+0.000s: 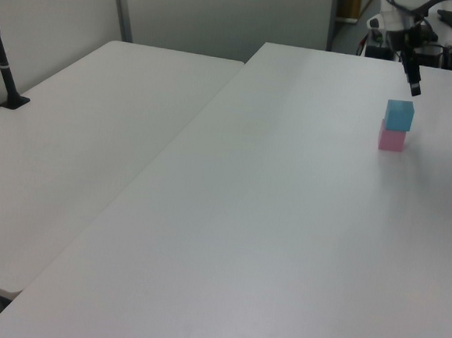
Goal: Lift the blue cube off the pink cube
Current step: 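Lower the open gripper onto the blue cube atop the pink cube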
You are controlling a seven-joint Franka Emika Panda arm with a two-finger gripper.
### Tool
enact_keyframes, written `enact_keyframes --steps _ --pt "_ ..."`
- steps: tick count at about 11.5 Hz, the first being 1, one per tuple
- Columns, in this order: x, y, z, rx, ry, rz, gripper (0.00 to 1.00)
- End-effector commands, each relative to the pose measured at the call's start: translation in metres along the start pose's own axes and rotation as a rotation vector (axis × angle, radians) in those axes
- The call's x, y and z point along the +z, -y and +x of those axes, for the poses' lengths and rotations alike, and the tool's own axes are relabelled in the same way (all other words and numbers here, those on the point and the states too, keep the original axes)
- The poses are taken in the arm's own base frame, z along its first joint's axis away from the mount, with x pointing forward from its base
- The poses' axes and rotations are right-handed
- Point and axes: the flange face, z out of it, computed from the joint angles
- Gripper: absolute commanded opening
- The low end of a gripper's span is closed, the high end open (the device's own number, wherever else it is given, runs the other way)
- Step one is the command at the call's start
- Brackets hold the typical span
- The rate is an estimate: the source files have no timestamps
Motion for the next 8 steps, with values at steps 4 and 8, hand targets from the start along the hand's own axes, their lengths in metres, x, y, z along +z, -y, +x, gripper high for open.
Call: enact_keyframes --steps 4,8 --pt "0.035 -0.001 0.028 0.058 0.006 -0.01 0.96" --pt "0.043 0.001 0.038 0.068 0.007 -0.015 0.62"
